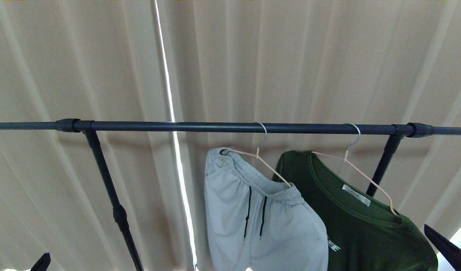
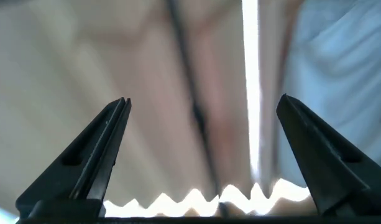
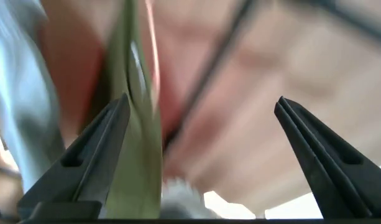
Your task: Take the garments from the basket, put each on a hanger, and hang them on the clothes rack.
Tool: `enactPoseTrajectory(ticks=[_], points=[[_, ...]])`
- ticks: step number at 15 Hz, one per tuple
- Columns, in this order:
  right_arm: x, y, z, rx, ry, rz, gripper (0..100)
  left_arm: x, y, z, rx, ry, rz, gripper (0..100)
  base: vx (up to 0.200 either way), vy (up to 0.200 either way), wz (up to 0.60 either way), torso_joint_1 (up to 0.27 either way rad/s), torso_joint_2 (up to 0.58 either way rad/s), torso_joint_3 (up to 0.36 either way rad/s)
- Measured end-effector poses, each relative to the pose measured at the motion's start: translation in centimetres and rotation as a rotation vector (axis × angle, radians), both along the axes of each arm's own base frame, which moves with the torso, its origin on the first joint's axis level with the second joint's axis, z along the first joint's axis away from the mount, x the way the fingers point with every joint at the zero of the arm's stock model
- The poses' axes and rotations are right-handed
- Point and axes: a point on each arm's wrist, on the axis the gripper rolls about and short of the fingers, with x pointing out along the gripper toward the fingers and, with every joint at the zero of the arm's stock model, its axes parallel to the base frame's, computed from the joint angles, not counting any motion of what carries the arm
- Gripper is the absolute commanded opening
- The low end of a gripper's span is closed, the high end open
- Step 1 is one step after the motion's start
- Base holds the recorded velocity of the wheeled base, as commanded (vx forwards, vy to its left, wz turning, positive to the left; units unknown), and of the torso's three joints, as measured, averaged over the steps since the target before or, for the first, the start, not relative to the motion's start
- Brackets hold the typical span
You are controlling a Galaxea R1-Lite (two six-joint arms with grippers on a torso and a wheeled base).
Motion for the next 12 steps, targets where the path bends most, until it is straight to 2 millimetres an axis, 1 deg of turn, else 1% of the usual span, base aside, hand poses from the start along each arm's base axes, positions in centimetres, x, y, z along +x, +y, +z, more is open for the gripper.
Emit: enactPoseTrajectory(ticks=[2, 3, 4, 6, 8, 9, 11, 12], points=[[-2.9, -0.8, -1.9, 0.001, 0.085, -0.110, 100, -2.5, 0.2, -1.6, -0.012, 0.069, 0.073, 100, 0.000, 0.000, 0.00, 0.000, 0.00, 0.000], [-4.4, -1.0, -2.8, 0.012, 0.113, -0.163, 100, -3.6, 0.2, -1.8, -0.050, 0.038, 0.100, 100, 0.000, 0.000, 0.00, 0.000, 0.00, 0.000], [-5.7, -1.1, -3.7, 0.025, 0.126, -0.200, 100, -4.3, 0.1, -2.3, -0.095, 0.038, 0.094, 100, 0.000, 0.000, 0.00, 0.000, 0.00, 0.000], [-7.8, -1.0, -5.1, 0.054, 0.122, -0.248, 100, -5.1, 0.0, -3.1, -0.133, -0.005, 0.030, 100, 0.000, 0.000, 0.00, 0.000, 0.00, 0.000], [-8.9, -0.9, -5.5, 0.092, 0.028, -0.257, 100, -5.5, -0.1, -3.4, -0.149, -0.052, -0.043, 100, 0.000, 0.000, 0.00, 0.000, 0.00, 0.000], [-9.3, -0.9, -5.6, 0.121, -0.017, -0.239, 100, -5.7, -0.1, -3.5, -0.153, -0.069, -0.051, 100, 0.000, 0.000, 0.00, 0.000, 0.00, 0.000], [-9.9, -0.9, -5.9, 0.182, -0.098, -0.157, 100, -5.8, -0.1, -3.5, -0.150, -0.097, -0.056, 100, 0.000, 0.000, 0.00, 0.000, 0.00, 0.000], [-9.9, -0.8, -5.7, 0.231, -0.164, -0.097, 100, -5.6, -0.1, -3.5, -0.144, -0.143, -0.059, 100, 0.000, 0.000, 0.00, 0.000, 0.00, 0.000]])
